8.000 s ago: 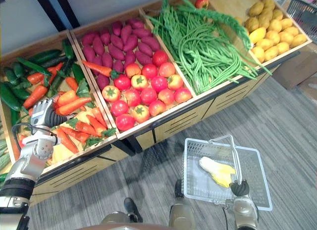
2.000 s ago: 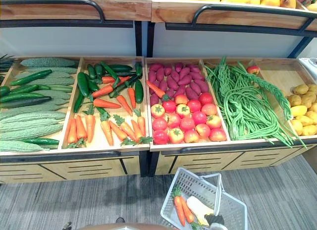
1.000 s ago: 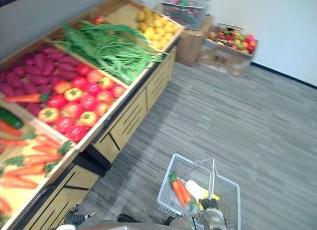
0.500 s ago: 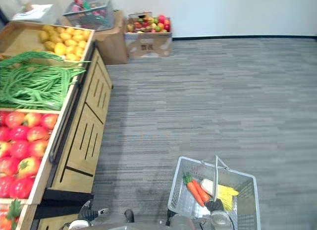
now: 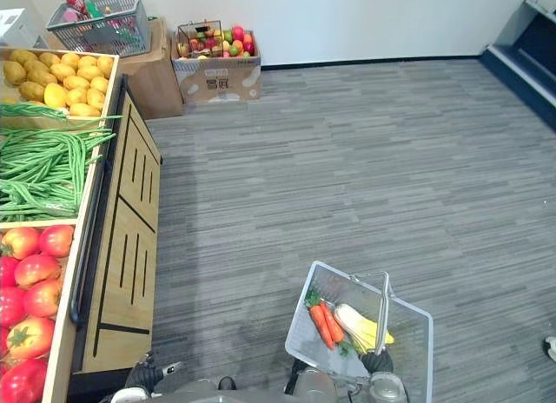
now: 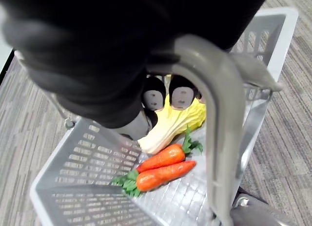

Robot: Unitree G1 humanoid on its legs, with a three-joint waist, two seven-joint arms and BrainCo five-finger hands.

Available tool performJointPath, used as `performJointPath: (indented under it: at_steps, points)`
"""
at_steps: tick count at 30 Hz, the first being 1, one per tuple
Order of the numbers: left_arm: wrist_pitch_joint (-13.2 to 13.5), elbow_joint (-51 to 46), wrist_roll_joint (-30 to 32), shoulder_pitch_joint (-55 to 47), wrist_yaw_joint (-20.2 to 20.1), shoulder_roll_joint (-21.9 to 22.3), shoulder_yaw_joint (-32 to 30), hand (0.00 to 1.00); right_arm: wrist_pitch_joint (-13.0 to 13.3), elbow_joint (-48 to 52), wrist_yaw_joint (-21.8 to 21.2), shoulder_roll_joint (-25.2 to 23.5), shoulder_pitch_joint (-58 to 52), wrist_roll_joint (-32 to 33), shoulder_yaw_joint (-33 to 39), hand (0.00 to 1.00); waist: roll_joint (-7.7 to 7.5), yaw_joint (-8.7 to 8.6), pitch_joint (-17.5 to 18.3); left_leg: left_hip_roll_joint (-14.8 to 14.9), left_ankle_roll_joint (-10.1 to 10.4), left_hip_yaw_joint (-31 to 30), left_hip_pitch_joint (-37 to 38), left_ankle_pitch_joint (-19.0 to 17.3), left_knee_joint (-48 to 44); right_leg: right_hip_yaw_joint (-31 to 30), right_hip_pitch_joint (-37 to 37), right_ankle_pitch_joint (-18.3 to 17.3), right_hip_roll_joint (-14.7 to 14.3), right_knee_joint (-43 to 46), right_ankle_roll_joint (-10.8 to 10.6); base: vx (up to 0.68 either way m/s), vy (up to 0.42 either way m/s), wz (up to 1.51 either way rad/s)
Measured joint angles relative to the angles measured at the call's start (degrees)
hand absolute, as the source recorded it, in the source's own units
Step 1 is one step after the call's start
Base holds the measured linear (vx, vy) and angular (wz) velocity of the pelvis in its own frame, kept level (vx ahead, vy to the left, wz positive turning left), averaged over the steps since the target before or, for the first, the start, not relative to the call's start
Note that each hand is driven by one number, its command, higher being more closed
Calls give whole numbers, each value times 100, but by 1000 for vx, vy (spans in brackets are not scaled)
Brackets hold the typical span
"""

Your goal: Pick vegetable in the basket

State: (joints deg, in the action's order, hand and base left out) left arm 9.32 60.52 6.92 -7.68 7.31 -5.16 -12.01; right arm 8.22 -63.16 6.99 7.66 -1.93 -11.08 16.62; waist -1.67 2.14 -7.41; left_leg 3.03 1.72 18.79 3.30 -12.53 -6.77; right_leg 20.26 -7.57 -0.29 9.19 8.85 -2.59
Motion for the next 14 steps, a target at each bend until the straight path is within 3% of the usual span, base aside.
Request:
performJointPath:
  at_steps: [3,7,9,14]
  points:
    - [-2,61,-190,-4,-35,55,-193,0,2,-79,-26,-220,14,99,90,100,42,35,86,66,4,8,-61,2,64,-118,112,169,-200,-557,-148,1,-70,-12]
    - [-11,124,-421,-76,-102,217,-424,0,-53,-347,-136,-216,2,371,292,100,159,42,213,73,12,-24,-98,-1,104,-111,479,642,-389,-1533,-136,11,-36,-2]
    - [-12,271,-622,-75,-143,272,-530,0,-56,-373,-165,-205,-17,646,469,100,240,20,286,77,16,-45,-81,-3,140,-103,485,642,-403,-1539,-137,0,0,0]
    - [-78,499,-919,-19,-208,274,-647,0,-58,-566,-242,-433,-26,1034,901,100,256,15,324,65,40,-41,52,-18,244,-116,557,642,-416,-1543,-137,5,11,-3]
